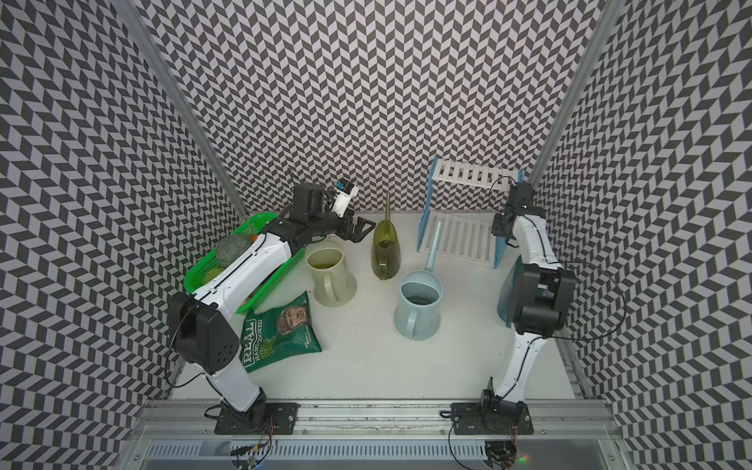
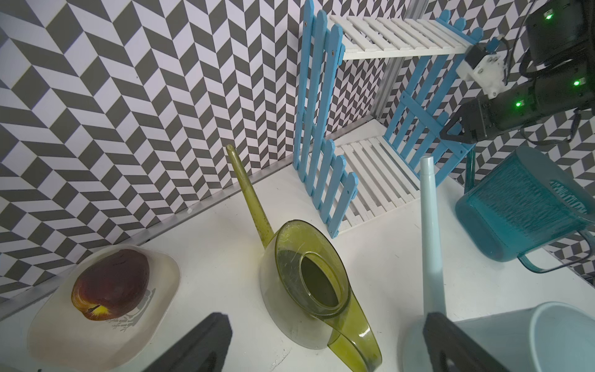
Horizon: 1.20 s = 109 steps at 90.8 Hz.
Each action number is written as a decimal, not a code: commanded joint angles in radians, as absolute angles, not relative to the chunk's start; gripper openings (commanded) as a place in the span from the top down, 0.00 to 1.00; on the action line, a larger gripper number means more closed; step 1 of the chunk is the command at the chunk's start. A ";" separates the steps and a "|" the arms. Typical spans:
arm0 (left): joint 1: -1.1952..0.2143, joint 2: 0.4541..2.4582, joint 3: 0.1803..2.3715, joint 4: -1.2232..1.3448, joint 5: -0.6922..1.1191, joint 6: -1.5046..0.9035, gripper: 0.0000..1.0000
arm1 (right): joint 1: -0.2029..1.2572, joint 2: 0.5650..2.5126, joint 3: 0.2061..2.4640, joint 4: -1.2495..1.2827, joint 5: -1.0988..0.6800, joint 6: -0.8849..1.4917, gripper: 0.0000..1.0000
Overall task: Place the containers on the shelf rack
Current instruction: Move the shelf to the center of the board.
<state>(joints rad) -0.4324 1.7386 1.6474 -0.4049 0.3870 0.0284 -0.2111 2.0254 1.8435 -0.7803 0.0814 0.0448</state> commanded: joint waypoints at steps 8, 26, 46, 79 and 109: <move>-0.443 1.706 1.636 -0.391 0.384 0.038 0.00 | -0.200 2.050 1.876 -0.791 0.040 0.044 0.68; -0.451 1.738 1.646 -0.363 0.390 -0.002 0.03 | -0.179 2.043 1.868 -0.790 0.029 0.035 0.80; -0.503 1.832 1.769 -0.362 0.354 -0.014 0.07 | -0.152 2.021 1.827 -0.779 0.019 0.020 0.90; -0.616 2.047 1.993 -0.396 0.070 -0.109 0.18 | -0.138 1.952 1.746 -0.739 -0.019 -0.032 0.96; -0.707 2.189 2.152 -0.466 -0.094 -0.172 0.31 | -0.133 1.899 1.675 -0.699 -0.042 -0.069 0.96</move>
<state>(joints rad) -0.6930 2.1593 2.1025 -0.4294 -0.0158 -0.1303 -0.1474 1.9507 1.6974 -0.7315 -0.0200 -0.0105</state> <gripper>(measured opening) 0.694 0.141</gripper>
